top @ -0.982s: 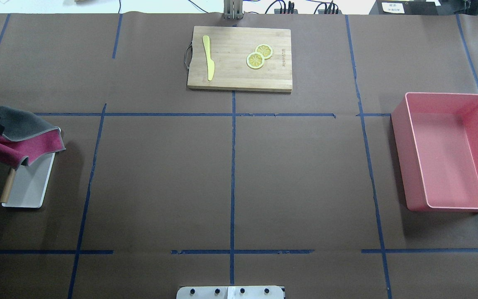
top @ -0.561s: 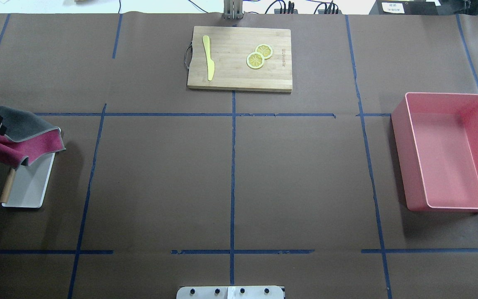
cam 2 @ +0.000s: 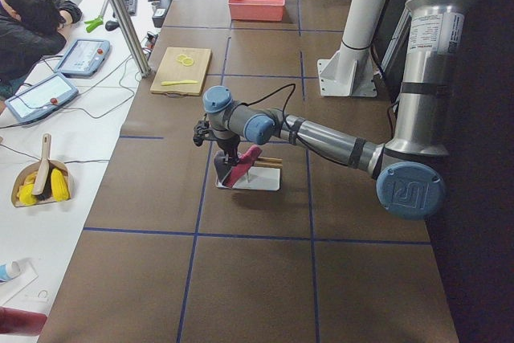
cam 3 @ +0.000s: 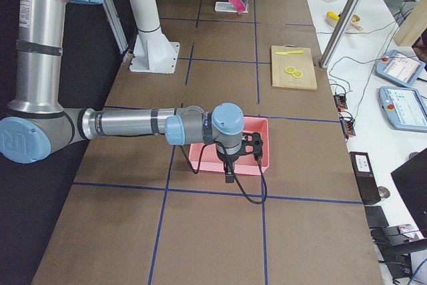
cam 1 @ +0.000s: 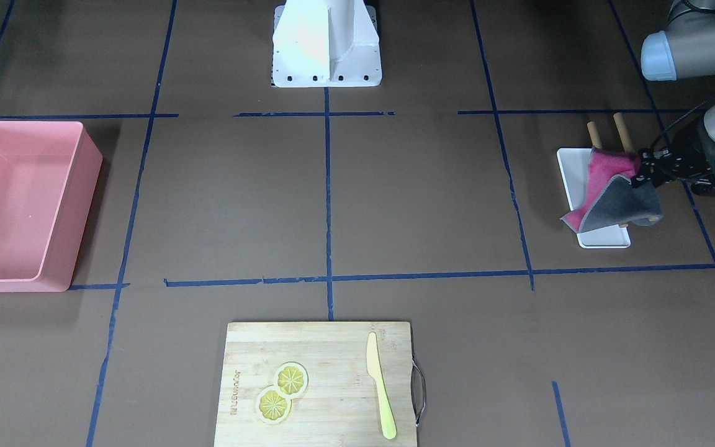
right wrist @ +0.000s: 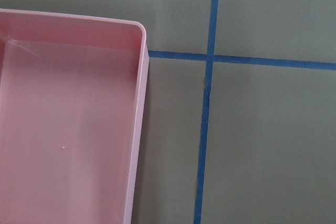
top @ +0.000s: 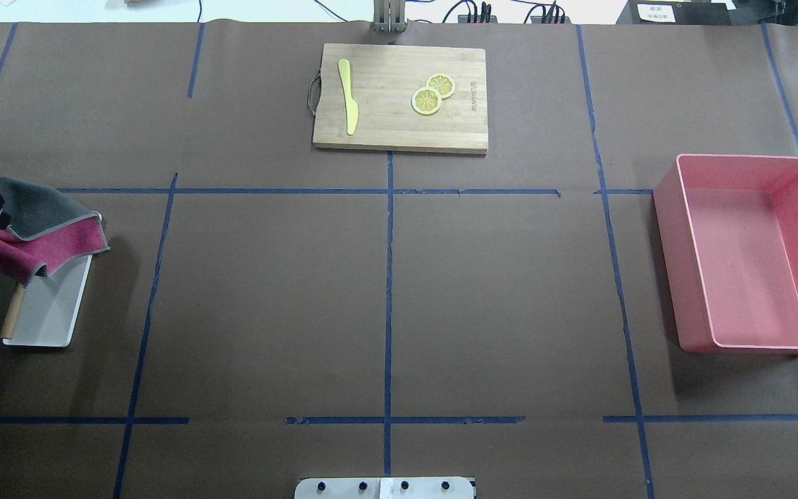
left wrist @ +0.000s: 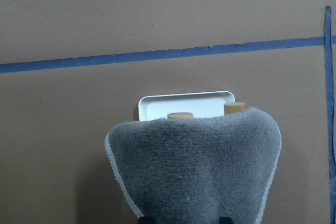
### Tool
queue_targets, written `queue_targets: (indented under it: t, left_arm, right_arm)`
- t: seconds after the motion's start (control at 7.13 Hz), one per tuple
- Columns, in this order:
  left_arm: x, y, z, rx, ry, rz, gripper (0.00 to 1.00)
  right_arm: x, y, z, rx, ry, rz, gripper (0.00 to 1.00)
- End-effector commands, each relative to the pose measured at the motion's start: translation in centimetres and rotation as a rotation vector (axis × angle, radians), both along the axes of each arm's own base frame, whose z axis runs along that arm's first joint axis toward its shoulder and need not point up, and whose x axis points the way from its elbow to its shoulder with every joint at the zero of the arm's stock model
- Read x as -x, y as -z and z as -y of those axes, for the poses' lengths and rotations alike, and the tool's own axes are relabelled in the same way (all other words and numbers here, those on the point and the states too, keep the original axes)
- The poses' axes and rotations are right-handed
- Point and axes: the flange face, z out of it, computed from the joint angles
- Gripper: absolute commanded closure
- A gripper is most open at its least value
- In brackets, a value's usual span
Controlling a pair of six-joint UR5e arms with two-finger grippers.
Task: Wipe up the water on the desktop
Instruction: 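Lower the left gripper onto the grey-and-pink cloth and grasp it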
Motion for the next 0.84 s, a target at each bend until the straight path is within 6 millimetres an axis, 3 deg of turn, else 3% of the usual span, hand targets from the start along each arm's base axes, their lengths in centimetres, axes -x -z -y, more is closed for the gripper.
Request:
queue_targets:
  t: [0.0, 0.28, 0.56, 0.7]
  left_arm:
    - [0.0, 0.3, -0.1, -0.005, 0.000, 0.000, 0.94]
    - [0.3, 0.5, -0.3, -0.010, 0.004, 0.001, 1.00]
    - [0.8, 2.9, -0.8, -0.032, 0.019, -0.017, 1.00]
    - [0.8, 4.6, -0.7, 0.037, 0.108, -0.029, 1.00]
  right_arm:
    - [0.0, -0.1, -0.2, 0.003, 0.000, 0.000, 0.00]
    - [0.0, -0.1, -0.2, 0.002, 0.002, 0.007, 0.00]
    - [0.1, 0.1, -0.2, -0.003, 0.002, 0.011, 0.00]
    - [0.1, 0.8, -0.2, -0.016, 0.005, 0.021, 0.00]
